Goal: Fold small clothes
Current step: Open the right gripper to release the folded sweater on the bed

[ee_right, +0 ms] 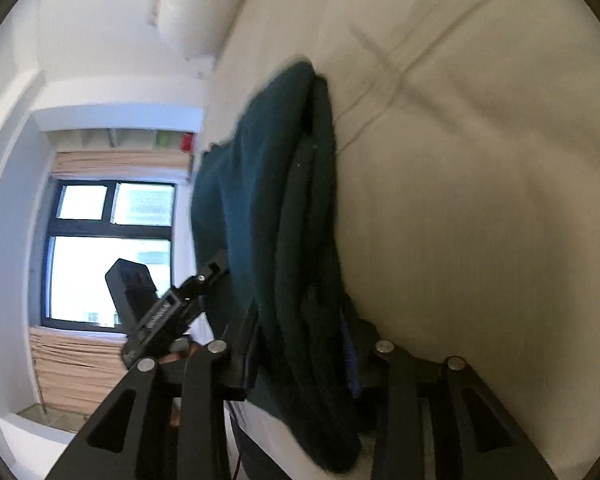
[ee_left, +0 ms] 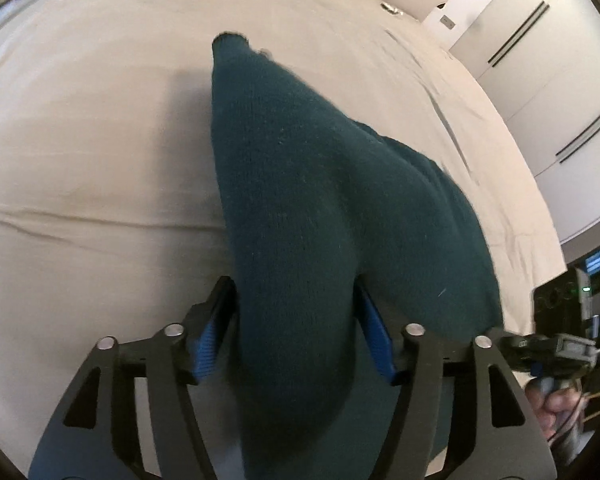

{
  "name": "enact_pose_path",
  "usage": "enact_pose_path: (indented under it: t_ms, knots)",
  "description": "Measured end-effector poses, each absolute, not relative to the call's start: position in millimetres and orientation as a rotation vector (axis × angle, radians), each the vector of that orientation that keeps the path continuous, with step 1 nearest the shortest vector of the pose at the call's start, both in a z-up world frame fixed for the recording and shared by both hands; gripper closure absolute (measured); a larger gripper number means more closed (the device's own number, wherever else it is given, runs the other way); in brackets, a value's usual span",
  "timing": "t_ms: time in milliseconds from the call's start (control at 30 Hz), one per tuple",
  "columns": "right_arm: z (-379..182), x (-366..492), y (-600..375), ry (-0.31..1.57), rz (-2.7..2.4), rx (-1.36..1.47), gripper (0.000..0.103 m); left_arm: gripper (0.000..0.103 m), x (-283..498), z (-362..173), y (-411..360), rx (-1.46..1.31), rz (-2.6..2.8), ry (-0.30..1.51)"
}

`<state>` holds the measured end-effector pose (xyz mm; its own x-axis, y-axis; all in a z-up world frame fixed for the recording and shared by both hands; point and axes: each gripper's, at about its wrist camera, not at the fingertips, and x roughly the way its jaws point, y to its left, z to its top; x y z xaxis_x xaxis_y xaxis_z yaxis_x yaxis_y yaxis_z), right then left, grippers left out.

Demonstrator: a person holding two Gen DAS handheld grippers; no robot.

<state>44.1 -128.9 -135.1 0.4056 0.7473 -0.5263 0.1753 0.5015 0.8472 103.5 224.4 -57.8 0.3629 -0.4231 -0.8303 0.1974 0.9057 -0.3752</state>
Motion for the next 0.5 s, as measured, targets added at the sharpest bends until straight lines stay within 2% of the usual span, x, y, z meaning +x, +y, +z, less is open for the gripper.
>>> enact_pose_path:
  t_ms: [33, 133, 167, 333, 400, 433, 500]
  knots:
    - [-123, 46, -133, 1.111, 0.424, 0.951, 0.058, 0.037, 100, -54, 225, -0.219, -0.392, 1.124]
    - [-92, 63, -142, 1.044, 0.390, 0.848, 0.057, 0.037, 95, -37, 228, -0.199, -0.322, 1.080]
    - [-88, 72, -141, 1.045, 0.403, 0.846, 0.053, 0.037, 94, -28, 226, -0.196, -0.296, 1.049]
    - [-93, 118, -128, 1.109, 0.366, 0.745, 0.050, 0.037, 84, -16, 214, -0.168, -0.285, 0.987]
    - [-97, 136, -120, 1.122, 0.384, 0.740, 0.058, 0.037, 83, -22, 207, -0.164, -0.288, 1.005]
    - [-97, 143, -114, 1.126, 0.384, 0.700, 0.074, 0.037, 85, -24, 206, -0.176, -0.292, 1.014]
    - [-98, 151, -112, 1.119, 0.367, 0.644, 0.082, 0.037, 88, -30, 205, -0.190, -0.290, 1.026]
